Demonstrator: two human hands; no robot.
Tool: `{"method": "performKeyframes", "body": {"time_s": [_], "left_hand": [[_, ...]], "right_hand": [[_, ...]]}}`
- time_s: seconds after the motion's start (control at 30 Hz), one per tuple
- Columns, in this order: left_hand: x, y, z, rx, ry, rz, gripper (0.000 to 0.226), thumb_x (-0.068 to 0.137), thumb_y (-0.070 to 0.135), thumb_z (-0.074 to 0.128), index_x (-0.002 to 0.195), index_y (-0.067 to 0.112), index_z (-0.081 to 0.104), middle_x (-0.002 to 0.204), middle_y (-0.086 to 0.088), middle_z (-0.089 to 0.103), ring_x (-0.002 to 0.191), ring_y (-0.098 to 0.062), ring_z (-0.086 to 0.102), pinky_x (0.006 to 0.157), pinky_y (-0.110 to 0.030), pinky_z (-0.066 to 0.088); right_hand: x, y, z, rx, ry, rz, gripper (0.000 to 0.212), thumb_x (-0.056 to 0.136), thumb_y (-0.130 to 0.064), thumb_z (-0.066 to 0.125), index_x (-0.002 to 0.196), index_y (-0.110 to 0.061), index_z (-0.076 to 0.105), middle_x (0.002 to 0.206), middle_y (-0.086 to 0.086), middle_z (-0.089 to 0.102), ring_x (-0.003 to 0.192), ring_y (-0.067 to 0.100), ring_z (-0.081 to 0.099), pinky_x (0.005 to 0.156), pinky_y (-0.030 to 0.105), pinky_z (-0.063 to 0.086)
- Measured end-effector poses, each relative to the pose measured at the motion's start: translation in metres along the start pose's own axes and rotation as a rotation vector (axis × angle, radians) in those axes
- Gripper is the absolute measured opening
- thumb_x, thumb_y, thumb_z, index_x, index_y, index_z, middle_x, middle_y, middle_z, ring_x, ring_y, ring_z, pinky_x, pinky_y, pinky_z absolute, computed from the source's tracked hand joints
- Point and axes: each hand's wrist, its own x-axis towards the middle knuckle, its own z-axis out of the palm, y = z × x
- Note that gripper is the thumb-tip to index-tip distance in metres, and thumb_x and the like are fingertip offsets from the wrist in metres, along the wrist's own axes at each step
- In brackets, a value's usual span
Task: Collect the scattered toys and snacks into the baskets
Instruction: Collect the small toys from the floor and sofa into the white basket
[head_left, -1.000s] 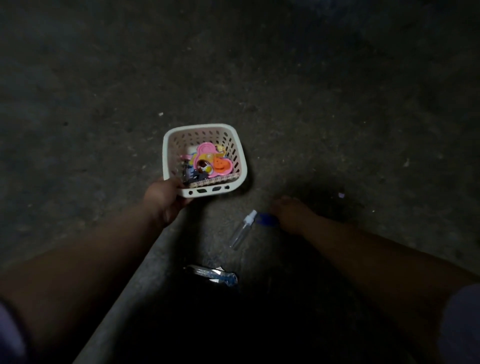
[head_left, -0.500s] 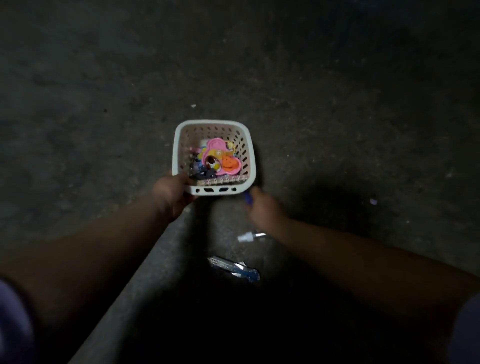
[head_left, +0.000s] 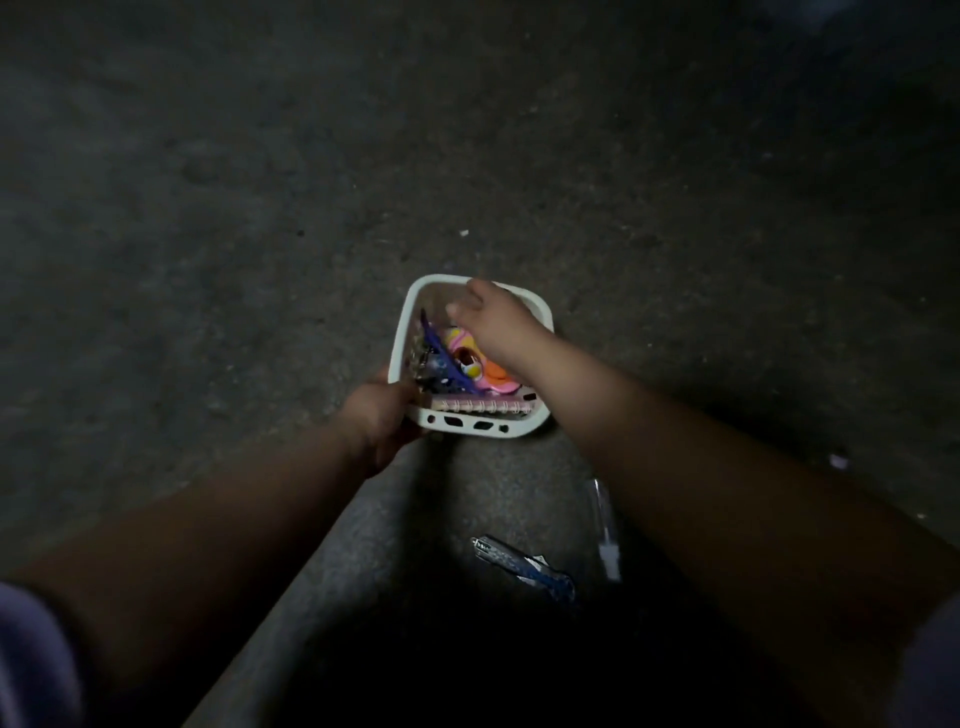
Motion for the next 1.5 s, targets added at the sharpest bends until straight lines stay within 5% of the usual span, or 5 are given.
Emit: {"method": "performKeyframes", "body": {"time_s": [0.33,0.8,0.97,1.3,1.5], "left_hand": [[0.011,-0.001,-0.018,0.058,-0.011,0.071,0.040,0.090,-0.005,0.044,0.122,0.016,0.056,0.082,-0.005,0.064,0.068,-0.021,0.060,0.057,-0.029,0.055],[0.019,0.005,-0.011,-0.075,0.118,0.047,0.024,0.090,-0.007,0.039,0.080,0.013,0.049,0.078,-0.008,0.053,0.067,-0.021,0.055,0.061,-0.035,0.049],[0.018,0.004,-0.011,-0.109,0.108,0.030,0.027,0.087,-0.012,0.038,0.079,0.013,0.047,0.080,-0.010,0.052,0.068,-0.022,0.055,0.056,-0.033,0.053],[0.020,0.005,-0.008,-0.148,0.121,0.009,0.023,0.088,-0.010,0.039,0.092,0.010,0.049,0.084,-0.011,0.053,0.070,-0.023,0.057,0.045,-0.029,0.054],[0.018,0.004,-0.005,-0.139,0.095,0.014,0.031,0.092,-0.006,0.039,0.115,0.013,0.047,0.082,-0.008,0.056,0.069,-0.021,0.057,0.041,-0.026,0.053]], "right_hand": [[-0.034,0.047,-0.034,0.253,-0.458,0.154,0.038,0.079,0.017,0.030,0.071,0.001,0.063,0.056,0.014,0.065,0.039,0.015,0.059,0.031,0.016,0.036],[-0.088,0.099,0.049,-1.148,-1.359,-0.047,0.053,0.093,-0.022,0.058,0.143,-0.022,0.041,0.115,0.011,0.062,0.094,0.028,0.061,0.075,0.029,0.046],[-0.101,0.128,0.052,-1.148,-0.964,-0.310,0.033,0.089,-0.030,0.058,0.122,-0.023,0.060,0.115,0.010,0.063,0.102,0.030,0.060,0.074,0.029,0.042],[-0.053,0.147,0.006,-0.293,0.050,0.189,0.029,0.080,-0.004,0.055,0.070,-0.028,0.043,0.083,0.008,0.059,0.086,0.034,0.062,0.079,0.042,0.051],[-0.027,0.096,-0.041,0.151,0.553,0.205,0.022,0.089,-0.004,0.053,0.109,-0.014,0.051,0.101,0.008,0.056,0.097,0.025,0.057,0.086,0.036,0.047]]}}
